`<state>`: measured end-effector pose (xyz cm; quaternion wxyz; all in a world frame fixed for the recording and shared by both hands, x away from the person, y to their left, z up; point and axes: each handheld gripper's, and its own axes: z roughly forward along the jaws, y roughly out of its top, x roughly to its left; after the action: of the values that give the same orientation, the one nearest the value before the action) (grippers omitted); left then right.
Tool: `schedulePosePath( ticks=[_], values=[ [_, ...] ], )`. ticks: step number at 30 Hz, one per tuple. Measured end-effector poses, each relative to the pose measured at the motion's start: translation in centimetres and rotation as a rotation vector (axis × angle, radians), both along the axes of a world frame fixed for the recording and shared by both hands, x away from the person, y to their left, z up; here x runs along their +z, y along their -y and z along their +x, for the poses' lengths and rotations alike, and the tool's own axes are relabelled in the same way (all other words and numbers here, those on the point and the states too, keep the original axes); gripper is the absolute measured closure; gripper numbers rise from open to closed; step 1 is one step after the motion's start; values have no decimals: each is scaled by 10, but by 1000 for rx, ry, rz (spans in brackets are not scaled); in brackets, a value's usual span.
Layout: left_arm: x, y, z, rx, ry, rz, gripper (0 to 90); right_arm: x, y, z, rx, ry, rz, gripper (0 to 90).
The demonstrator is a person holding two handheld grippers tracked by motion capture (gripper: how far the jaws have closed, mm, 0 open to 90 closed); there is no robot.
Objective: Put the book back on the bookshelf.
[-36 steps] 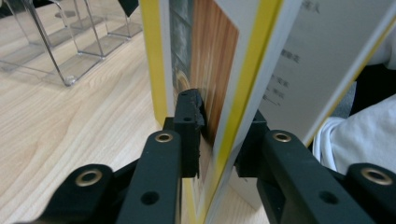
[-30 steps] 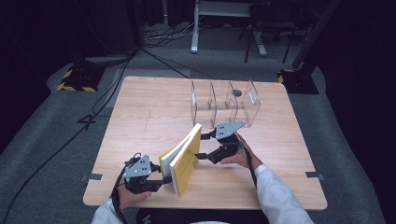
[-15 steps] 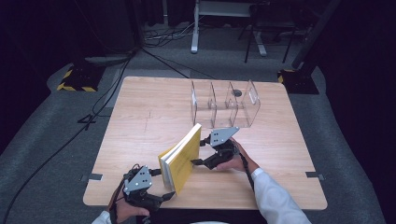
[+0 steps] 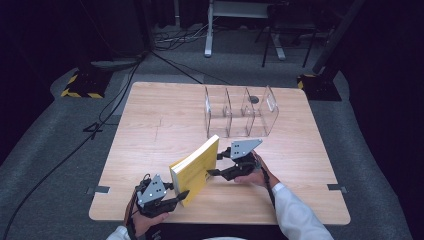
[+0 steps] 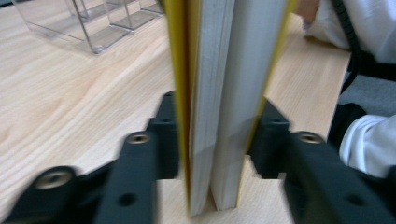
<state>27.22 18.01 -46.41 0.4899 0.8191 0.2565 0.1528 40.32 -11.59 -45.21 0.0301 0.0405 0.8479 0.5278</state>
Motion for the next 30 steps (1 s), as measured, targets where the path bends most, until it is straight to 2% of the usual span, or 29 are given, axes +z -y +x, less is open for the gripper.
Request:
schedulePosePath(
  ticks=[2, 5, 11, 15, 19, 23, 24, 30],
  values=[
    [1, -2, 2, -1, 4, 6, 723, 0, 5, -2, 7, 4, 4, 520],
    [1, -3, 8, -30, -13, -2, 742, 0, 12, -6, 11, 16, 8, 554],
    [2, 0, 22, -52, -17, 5, 719, 1, 32, -17, 30, 35, 8, 645],
    [3, 2, 28, -72, -19, 6, 711, 1, 38, -21, 32, 50, 6, 686],
    [2, 6, 40, -110, -36, -17, 711, 2, 46, -24, 25, 75, -4, 718],
    [1, 15, 51, -145, -50, -34, 702, 4, 58, -27, 11, 63, -12, 743],
    [2, 18, 53, -151, -45, -27, 698, 4, 61, -28, 7, 66, -13, 746],
    [2, 41, 70, -230, -62, -36, 685, 4, 87, -36, -14, 64, -16, 756]
  ],
)
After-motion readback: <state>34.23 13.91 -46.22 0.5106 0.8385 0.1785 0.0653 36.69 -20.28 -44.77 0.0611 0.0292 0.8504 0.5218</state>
